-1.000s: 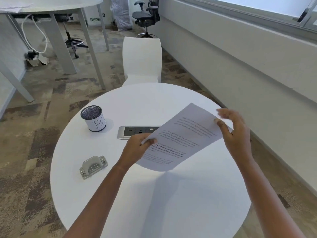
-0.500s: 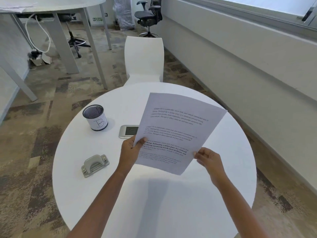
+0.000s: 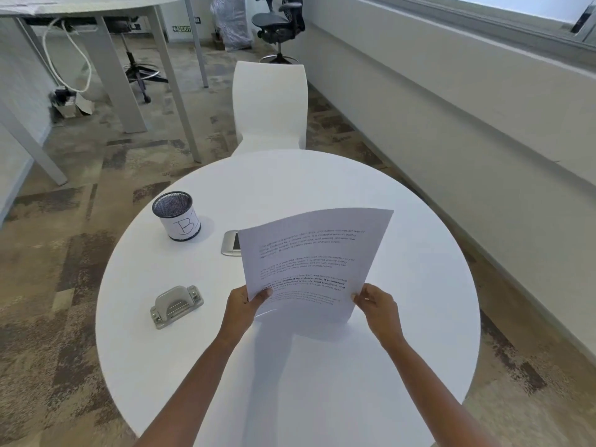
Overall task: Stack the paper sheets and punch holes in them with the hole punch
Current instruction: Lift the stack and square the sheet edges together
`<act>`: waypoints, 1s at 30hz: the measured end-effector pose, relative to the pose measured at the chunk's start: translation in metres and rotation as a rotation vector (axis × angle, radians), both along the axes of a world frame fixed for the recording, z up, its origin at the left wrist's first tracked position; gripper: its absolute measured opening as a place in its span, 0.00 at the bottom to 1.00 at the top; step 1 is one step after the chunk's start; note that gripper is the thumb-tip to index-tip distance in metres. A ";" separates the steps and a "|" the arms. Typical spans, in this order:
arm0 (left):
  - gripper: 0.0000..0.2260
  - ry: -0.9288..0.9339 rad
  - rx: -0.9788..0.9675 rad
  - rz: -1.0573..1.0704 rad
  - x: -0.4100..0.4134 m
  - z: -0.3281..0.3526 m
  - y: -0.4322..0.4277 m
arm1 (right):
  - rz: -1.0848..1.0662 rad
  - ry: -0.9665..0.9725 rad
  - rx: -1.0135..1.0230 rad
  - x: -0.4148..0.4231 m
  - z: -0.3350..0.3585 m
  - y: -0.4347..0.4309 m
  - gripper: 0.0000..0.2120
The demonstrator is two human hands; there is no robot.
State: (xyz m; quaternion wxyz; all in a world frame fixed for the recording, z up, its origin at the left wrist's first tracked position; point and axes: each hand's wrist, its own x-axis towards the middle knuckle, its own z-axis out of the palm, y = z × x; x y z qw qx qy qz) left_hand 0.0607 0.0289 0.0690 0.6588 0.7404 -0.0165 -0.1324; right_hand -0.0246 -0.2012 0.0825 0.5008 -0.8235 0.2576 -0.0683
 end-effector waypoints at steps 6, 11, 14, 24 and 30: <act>0.09 0.020 -0.018 -0.017 -0.002 -0.002 0.000 | 0.049 0.054 0.025 -0.004 -0.013 -0.003 0.05; 0.08 0.041 -0.025 -0.054 0.006 0.007 0.001 | 0.095 -0.024 0.219 -0.004 -0.005 -0.006 0.07; 0.08 0.087 -0.029 -0.108 0.011 0.012 0.004 | 0.117 -0.048 0.407 -0.006 0.000 -0.012 0.08; 0.23 0.311 -0.152 -0.306 0.014 0.011 0.014 | 0.175 0.102 0.643 -0.007 -0.009 -0.019 0.09; 0.10 0.437 -0.095 -0.327 0.017 0.005 0.021 | 0.163 0.102 0.714 -0.004 -0.017 -0.012 0.11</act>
